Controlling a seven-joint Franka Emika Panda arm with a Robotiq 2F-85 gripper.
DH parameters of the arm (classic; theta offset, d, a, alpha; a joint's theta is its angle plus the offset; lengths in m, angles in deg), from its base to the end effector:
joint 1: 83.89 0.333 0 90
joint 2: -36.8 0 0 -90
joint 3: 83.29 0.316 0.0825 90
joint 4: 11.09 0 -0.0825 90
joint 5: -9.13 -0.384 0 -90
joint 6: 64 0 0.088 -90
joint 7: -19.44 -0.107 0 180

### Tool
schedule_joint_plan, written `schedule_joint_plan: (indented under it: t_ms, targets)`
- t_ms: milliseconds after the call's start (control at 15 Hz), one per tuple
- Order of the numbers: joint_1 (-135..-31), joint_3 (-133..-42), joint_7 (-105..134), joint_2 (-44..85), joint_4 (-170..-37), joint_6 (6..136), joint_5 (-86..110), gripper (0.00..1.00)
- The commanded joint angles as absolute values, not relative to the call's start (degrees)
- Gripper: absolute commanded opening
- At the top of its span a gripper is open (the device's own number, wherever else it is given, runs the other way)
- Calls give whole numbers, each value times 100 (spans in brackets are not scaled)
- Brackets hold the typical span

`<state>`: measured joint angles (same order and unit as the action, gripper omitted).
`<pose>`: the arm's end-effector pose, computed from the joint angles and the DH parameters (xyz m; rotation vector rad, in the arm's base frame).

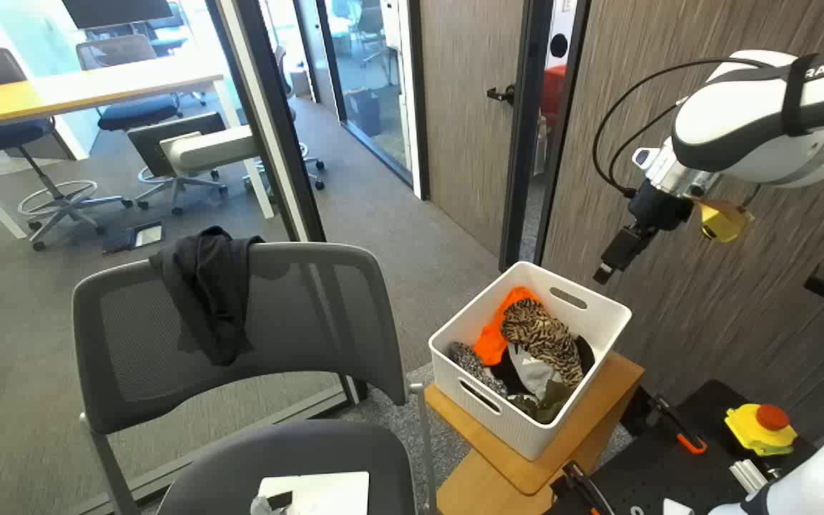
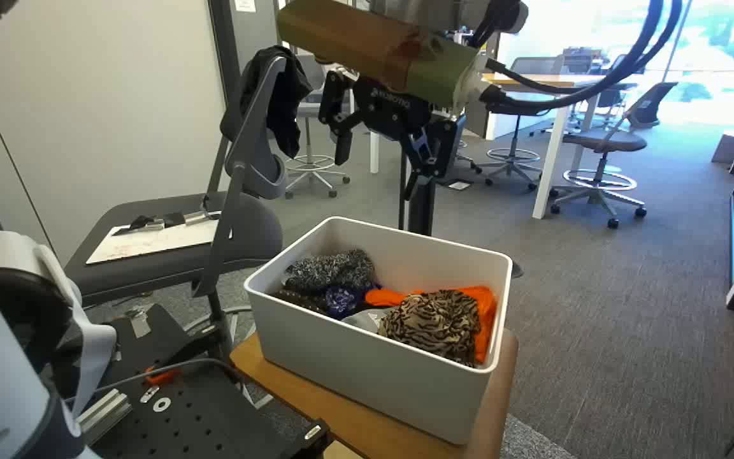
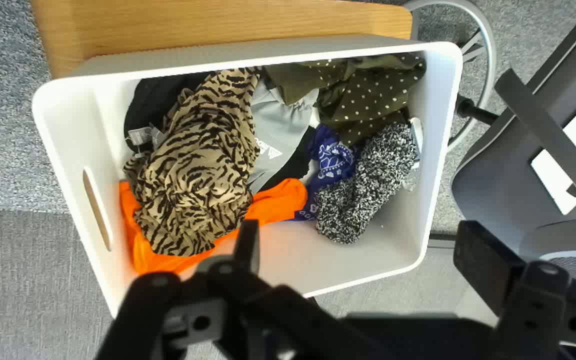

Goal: Pick a cloth in the basket and put it on the back rest of the chair

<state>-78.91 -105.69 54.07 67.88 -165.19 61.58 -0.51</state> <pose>0.3565 -0.0977 0.3911 -2.8078 -0.3570 -0.2001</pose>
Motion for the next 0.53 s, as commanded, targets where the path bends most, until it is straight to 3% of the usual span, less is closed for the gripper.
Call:
schedule_joint_plan:
  t_ms: [0, 467]
  targets:
    - [-8086, -10373, 5503, 6749, -16502, 6127, -178, 100]
    - [-8140, -10307, 5376, 6632, -16548, 6460, -221, 100]
